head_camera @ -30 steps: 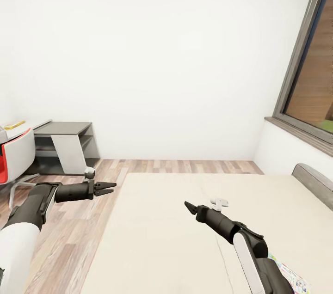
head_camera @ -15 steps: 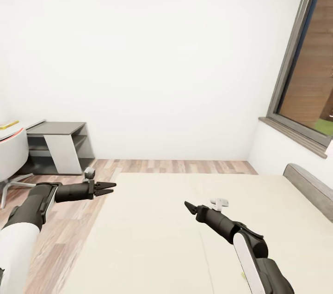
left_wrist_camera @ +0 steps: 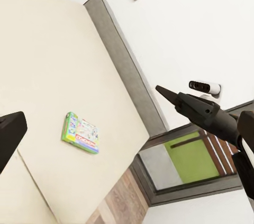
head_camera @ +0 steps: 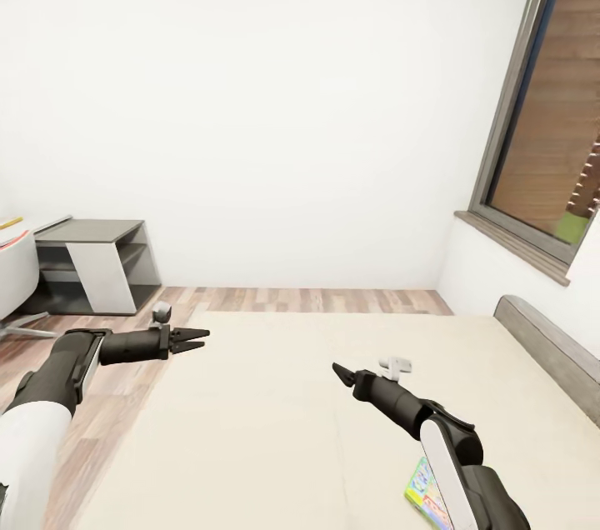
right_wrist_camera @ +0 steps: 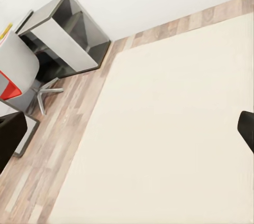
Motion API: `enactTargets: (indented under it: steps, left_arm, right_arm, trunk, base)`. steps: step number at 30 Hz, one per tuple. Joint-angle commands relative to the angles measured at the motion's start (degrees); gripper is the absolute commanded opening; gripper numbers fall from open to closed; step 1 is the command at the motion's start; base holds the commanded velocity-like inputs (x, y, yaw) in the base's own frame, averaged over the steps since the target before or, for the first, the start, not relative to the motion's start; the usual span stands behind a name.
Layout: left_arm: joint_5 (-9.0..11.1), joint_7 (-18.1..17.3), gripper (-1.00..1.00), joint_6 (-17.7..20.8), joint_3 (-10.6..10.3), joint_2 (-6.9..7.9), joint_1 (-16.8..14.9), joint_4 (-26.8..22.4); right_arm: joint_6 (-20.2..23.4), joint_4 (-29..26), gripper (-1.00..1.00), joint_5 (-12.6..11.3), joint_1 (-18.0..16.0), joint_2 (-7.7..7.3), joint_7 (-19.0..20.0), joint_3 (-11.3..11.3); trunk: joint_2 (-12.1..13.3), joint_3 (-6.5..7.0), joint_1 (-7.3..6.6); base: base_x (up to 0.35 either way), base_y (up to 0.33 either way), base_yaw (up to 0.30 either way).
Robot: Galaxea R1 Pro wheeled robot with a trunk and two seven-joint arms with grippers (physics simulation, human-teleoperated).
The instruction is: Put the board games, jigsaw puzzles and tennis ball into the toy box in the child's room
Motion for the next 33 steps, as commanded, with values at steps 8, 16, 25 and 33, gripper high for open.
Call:
enactTargets:
  steps: [8,16,25,33]
  left_arm:
    - [-0.60,-0.47,1.00,0.59,0.18,-0.03,-0.05,-0.05]
    - [-0.60,-0.47,1.00,0.58,0.18,-0.03,-0.05,-0.05]
    - [-0.60,-0.47,1.00,0.58,0.18,-0.03,-0.04,-0.05]
    - [-0.60,-0.47,1.00,0.59,0.19,-0.03,-0.01,-0.05]
  right_arm:
    - [0.22,0.03,1.00,-0.20,-0.04,0.10,0.05,0.08]
    - [0.23,0.06,1.00,-0.18,-0.06,0.11,0.05,0.11]
    - [0.26,0.14,1.00,-0.29,-0.07,0.11,0.05,0.11]
    - [0.22,0.15,1.00,-0.30,-0.09,0.11,0.05,0.11]
  trunk:
    - [-0.10,-0.08,0.04]
    - [-0.10,-0.08,0.04]
    - [-0.10,-0.08,0.04]
    - [-0.10,-0.08,0.04]
  base:
    - [0.000,-0.284,0.000]
    - [0.000,-0.285,0.000]
    - [0.000,-0.285,0.000]
    - [0.000,-0.262,0.000]
